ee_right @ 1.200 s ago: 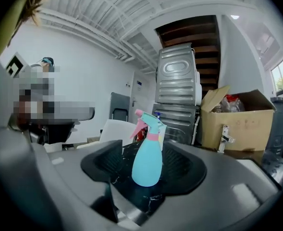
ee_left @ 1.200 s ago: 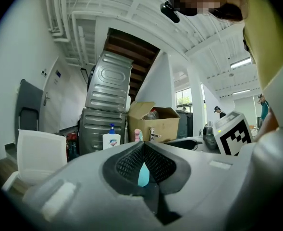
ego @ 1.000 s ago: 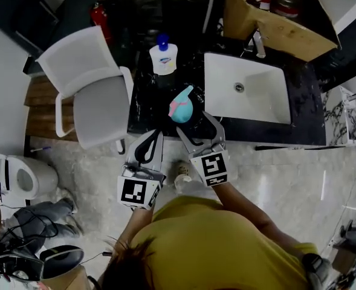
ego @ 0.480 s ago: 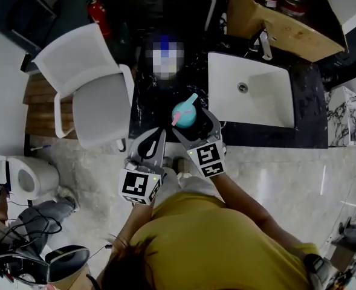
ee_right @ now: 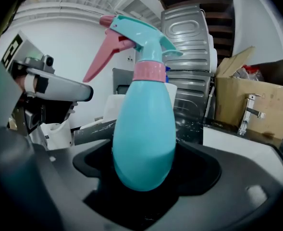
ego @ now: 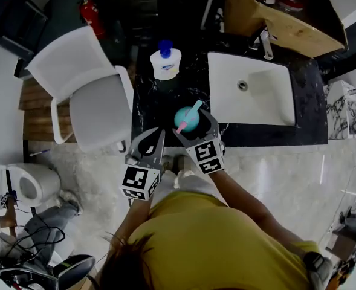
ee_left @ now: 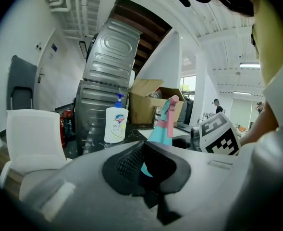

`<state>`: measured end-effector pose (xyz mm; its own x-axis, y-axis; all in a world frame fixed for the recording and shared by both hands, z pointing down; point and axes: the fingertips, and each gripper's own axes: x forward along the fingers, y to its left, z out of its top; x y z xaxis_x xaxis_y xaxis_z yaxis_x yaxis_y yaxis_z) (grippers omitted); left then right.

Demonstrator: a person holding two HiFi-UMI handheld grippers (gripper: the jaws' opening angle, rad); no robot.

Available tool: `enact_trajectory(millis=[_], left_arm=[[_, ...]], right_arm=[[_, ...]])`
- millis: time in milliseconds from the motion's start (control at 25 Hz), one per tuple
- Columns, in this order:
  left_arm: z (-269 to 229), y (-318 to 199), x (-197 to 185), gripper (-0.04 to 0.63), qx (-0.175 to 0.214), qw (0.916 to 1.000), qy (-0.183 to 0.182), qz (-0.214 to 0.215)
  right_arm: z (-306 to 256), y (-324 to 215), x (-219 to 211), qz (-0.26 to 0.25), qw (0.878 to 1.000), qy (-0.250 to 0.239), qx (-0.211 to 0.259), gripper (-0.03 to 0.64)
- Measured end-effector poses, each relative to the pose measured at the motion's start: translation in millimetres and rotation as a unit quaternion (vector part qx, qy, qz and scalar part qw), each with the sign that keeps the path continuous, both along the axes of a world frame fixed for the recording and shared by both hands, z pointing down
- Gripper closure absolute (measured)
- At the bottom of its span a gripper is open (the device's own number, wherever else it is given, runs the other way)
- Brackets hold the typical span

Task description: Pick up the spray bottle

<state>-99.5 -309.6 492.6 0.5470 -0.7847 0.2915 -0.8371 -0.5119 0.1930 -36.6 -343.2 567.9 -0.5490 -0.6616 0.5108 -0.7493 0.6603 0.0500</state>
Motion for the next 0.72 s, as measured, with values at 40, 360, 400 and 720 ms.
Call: enact_trajectory(millis=[40,360,400,720], left_arm=[[1,-1,0,0.592,0.0,1.0,0.001,0.002],[2,-3,2,0.592,0.001,0.9998,0.001,0.021],[2,-3,3,0.592,0.002,0.9997,0.001,0.023],[-11,-9,4,0.592,0.023,0.9994,0.003,0.024]], right_arm=[[2,-1,-1,0.002,1.0,0.0,-0.001,0.21],[4,-8,-1,0.012,1.0,-0.003,0.009,0.225],[2,-8,0,0.014,1.0,-0.004,0.009,0.225],[-38,-13,4,0.035,0.999,-0.012,0.033,0.227]])
